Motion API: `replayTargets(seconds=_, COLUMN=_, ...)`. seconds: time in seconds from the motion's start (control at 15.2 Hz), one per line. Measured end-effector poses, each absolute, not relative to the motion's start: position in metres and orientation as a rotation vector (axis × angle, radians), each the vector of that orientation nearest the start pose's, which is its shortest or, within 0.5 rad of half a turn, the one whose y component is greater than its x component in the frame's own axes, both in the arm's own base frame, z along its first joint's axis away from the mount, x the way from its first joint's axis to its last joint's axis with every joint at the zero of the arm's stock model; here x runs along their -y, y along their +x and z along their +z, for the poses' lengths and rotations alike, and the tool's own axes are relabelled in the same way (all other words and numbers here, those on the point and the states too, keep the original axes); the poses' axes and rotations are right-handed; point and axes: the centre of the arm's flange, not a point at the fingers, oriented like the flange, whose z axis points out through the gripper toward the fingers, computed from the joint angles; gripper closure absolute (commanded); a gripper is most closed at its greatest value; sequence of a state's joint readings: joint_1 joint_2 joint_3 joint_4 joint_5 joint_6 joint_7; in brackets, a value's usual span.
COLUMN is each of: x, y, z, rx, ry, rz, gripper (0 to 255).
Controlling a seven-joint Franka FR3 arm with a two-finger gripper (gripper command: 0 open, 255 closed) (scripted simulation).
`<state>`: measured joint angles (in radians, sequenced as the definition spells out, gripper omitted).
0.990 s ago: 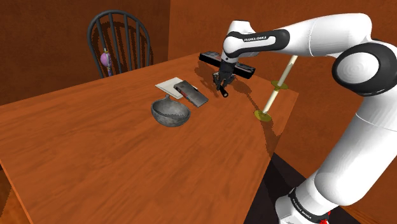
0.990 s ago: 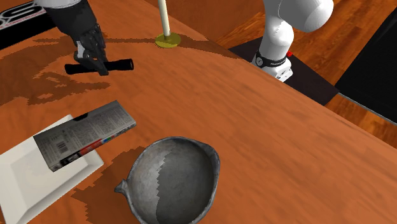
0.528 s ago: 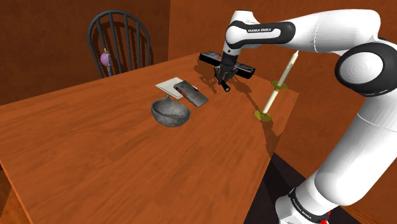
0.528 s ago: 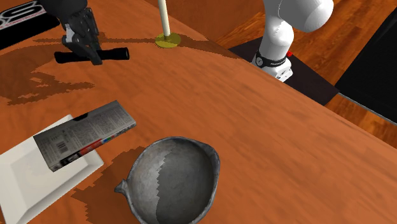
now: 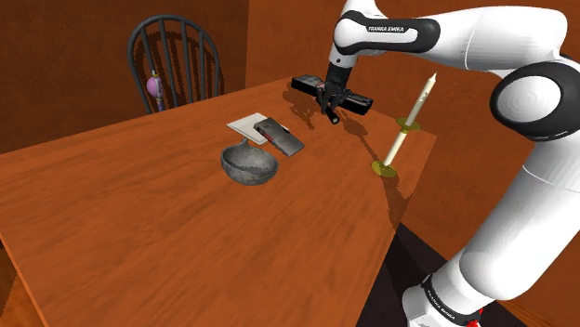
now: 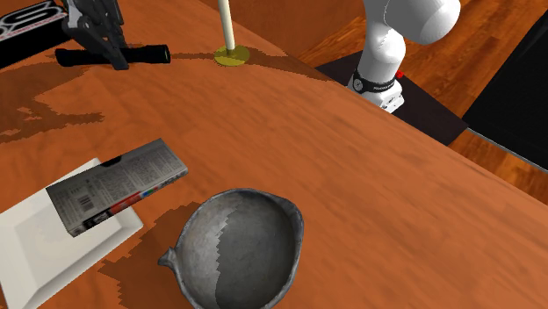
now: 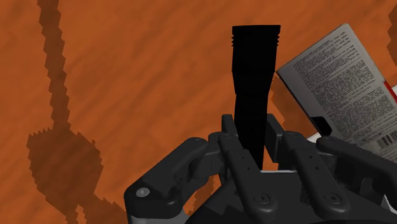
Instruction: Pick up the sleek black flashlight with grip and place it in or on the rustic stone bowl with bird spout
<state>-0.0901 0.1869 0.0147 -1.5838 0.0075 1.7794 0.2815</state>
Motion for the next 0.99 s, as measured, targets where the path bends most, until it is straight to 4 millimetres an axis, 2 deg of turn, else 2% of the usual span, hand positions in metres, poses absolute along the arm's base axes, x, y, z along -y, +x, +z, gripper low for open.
replayTargets(seconds=0.26, x=0.041, y=0.618, z=0.542, rx=-0.559, ry=-3.08, rz=-0.012, gripper=255)
replayTargets(seconds=0.99, x=-0.096, y=0.595, z=0.543, rx=-0.556, ry=-3.081, rz=-0.011, gripper=255)
